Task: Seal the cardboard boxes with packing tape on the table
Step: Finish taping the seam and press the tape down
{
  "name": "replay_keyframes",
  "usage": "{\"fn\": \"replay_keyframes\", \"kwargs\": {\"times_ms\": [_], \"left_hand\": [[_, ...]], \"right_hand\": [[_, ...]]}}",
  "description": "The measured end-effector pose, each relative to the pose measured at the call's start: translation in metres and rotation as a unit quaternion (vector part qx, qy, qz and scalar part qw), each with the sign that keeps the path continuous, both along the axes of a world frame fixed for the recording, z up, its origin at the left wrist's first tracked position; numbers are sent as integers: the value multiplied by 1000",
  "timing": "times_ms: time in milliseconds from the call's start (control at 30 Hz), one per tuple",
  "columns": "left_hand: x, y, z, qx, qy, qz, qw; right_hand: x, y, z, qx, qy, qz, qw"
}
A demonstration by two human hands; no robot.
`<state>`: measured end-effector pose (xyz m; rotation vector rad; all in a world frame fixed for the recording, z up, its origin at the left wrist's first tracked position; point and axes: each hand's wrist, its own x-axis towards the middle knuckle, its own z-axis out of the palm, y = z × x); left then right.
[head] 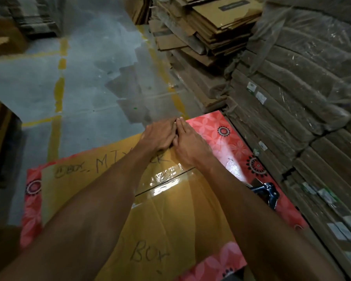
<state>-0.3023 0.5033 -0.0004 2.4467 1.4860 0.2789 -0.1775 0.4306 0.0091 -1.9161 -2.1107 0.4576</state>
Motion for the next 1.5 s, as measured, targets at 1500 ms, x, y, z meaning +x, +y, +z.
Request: {"fn": "replay_keyframes", "kwargs": {"times_ms": [1500], "left_hand": [[22, -152, -8, 37, 104, -92, 990]], "right_hand": [[43, -184, -8, -28, -42, -9, 999]]}}
